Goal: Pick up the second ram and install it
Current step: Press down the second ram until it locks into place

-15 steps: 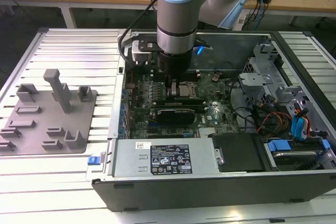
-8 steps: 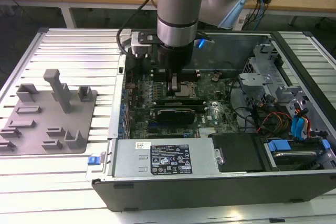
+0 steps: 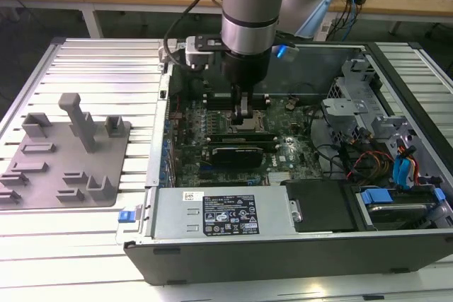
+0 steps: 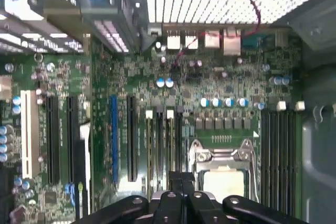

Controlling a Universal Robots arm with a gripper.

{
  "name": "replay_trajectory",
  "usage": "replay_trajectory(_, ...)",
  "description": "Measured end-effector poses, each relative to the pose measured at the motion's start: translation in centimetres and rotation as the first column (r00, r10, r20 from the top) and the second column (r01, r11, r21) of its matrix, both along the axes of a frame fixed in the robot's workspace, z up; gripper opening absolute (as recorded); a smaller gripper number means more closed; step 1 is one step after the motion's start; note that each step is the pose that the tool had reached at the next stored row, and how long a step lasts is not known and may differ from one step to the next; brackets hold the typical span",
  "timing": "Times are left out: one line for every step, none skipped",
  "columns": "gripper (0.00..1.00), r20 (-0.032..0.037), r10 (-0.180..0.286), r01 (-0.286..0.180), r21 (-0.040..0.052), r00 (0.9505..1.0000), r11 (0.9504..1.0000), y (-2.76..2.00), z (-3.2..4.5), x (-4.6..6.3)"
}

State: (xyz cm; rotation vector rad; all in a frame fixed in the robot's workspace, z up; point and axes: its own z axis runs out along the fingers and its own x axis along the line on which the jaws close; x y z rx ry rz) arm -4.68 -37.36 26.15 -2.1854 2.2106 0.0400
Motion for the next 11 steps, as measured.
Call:
replay_trajectory(0.08,0.0000,0.000,0.000,0.0000,1.0000,1.0000,0.00,0.00,0.3)
replay_trajectory(0.08,0.0000,0.000,0.000,0.0000,1.0000,1.0000,0.00,0.00,0.7)
replay_trajectory(0.08,-0.0001,0.000,0.000,-0.0001,1.0000,1.0000,0.00,0.01,1.1)
replay_trajectory(0.08,0.0000,0.000,0.000,0.0000,1.0000,1.0000,0.00,0.00,1.7)
replay_trajectory(0.08,0.0000,0.000,0.000,0.0000,1.0000,1.0000,0.00,0.00,1.9)
replay_trajectory(0.08,0.0000,0.000,0.000,0.0000,1.0000,1.0000,0.00,0.00,1.9)
replay_trajectory(0.08,0.0000,0.000,0.000,-0.0001,1.0000,1.0000,0.00,0.00,1.9)
replay_trajectory(0.08,0.0000,0.000,0.000,0.0000,1.0000,1.0000,0.00,0.00,1.9)
replay_trajectory(0.08,0.0000,0.000,0.000,0.0000,1.0000,1.0000,0.00,0.00,2.0)
replay_trajectory(0.08,0.0000,0.000,0.000,0.0000,1.0000,1.0000,0.00,0.00,2.0)
replay_trajectory(0.08,0.0000,0.000,0.000,0.0000,1.0000,1.0000,0.00,0.00,2.0)
